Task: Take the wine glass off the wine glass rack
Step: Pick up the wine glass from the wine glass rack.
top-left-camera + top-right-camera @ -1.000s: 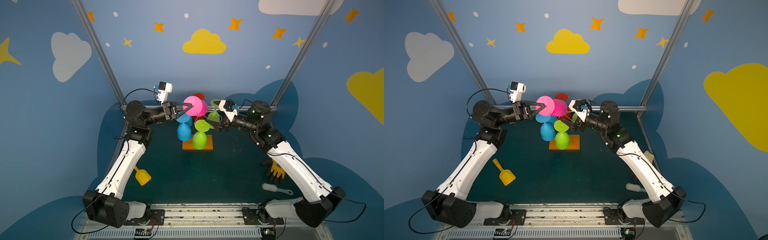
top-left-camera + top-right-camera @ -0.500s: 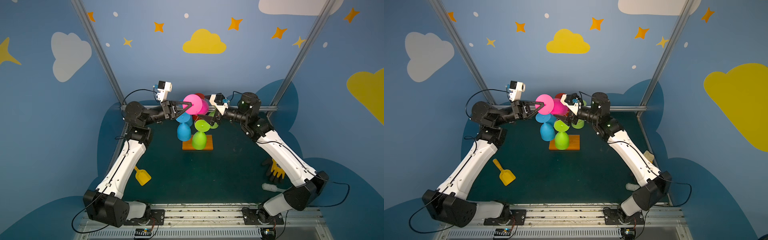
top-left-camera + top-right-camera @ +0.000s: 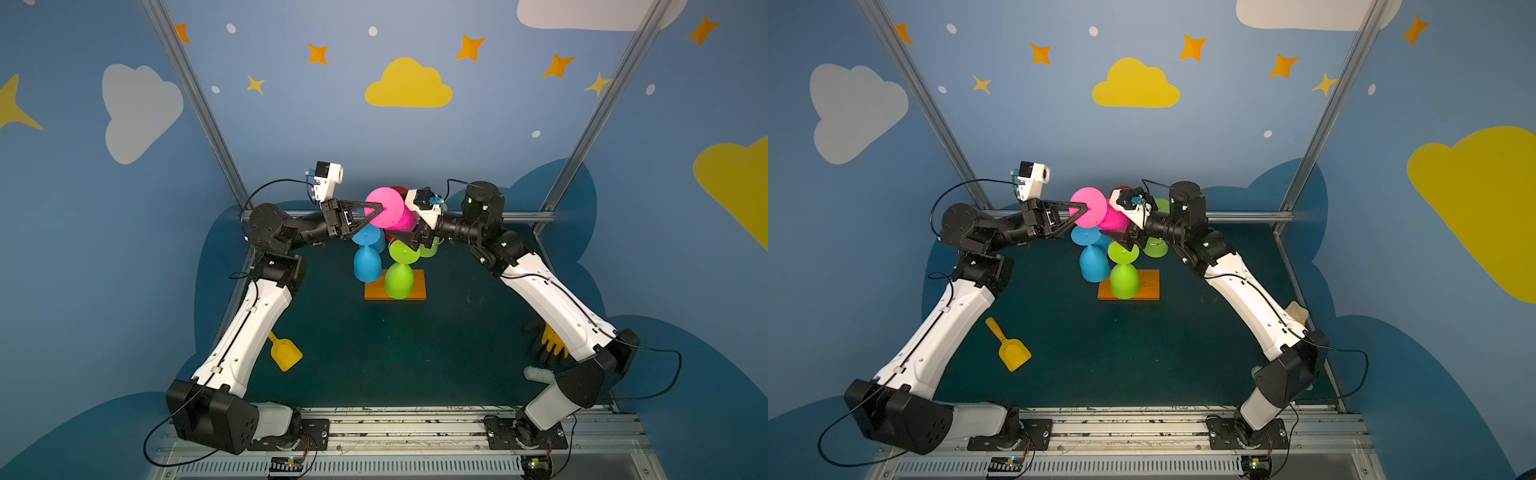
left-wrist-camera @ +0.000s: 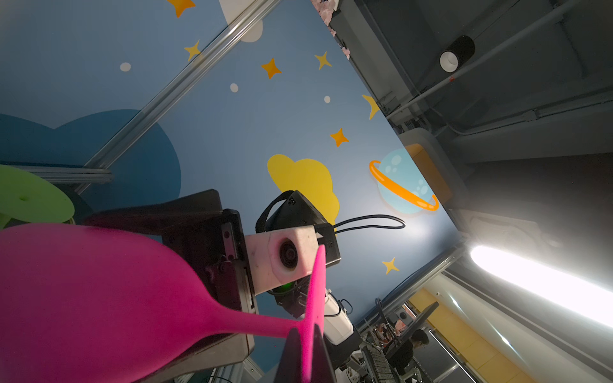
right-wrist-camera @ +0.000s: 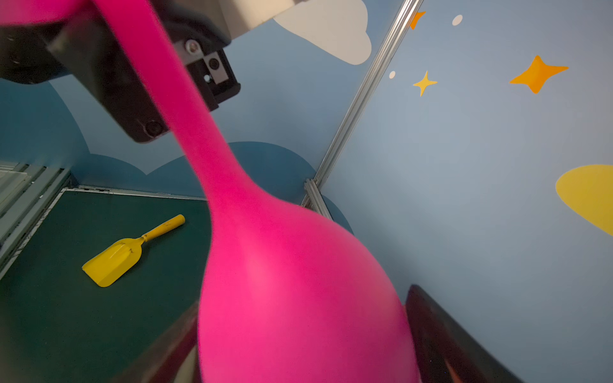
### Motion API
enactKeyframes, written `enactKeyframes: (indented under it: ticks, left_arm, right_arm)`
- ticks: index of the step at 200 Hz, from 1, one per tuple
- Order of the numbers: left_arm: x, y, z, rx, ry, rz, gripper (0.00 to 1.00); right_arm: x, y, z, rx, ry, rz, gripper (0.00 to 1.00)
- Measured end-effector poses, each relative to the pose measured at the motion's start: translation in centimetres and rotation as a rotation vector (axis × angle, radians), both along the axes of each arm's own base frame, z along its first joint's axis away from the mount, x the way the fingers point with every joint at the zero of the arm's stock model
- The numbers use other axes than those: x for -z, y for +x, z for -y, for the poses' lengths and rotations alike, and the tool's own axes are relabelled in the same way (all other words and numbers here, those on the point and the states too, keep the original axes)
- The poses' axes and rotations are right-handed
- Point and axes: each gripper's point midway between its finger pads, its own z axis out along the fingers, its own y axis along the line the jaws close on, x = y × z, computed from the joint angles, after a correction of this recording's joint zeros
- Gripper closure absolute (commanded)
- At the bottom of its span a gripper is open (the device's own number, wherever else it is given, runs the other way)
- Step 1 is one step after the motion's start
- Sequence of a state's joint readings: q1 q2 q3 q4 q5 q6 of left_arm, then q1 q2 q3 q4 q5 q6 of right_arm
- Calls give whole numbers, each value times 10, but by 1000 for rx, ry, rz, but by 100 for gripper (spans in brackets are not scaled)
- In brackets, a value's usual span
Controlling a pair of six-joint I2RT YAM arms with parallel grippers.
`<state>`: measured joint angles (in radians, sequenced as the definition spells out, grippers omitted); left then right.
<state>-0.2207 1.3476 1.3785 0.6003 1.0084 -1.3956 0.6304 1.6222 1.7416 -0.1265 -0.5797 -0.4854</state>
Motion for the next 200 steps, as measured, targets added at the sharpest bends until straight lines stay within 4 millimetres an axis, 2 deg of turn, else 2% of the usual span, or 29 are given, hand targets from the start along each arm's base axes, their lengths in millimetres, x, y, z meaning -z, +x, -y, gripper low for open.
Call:
enactKeyframes:
  ticks: [20,45,53,65,85,99,116,154,178,200]
  left_arm:
    - [-1,1,0,-3,-4,-6,97]
    - [-1,1,-1,-1,-10,-12,96]
    - [-2,1,-1,-1,-11,-13,92]
    - [-2,2,-1,-5,-15,-8,80]
    - [-5,1,-2,-9,-20,16,47]
    - [-6,1,-2,-14,-18,30,34]
    - [-5,2,-3,-31,-8,48,27]
    - [-6,-6,-10,-134,21,129,20]
    - [-8,-14,-19,-230,47,216,19]
    - [-4,-9,-27,-343,86,300,19]
  right_arm:
    - [1,0,-1,11,-4,-1,28]
    - [1,2,-1,21,-6,-1,29]
    - [1,2,-1,24,-6,0,30]
    - [2,3,-1,33,-7,-2,31]
    - [6,6,-1,59,-16,-22,37]
    - [9,9,1,89,-25,-40,40]
    - [14,14,6,135,-39,-69,44]
    - [9,15,30,268,-57,-115,50]
    - [-3,7,51,345,-52,-133,52]
    - [-8,0,68,403,-59,-165,54]
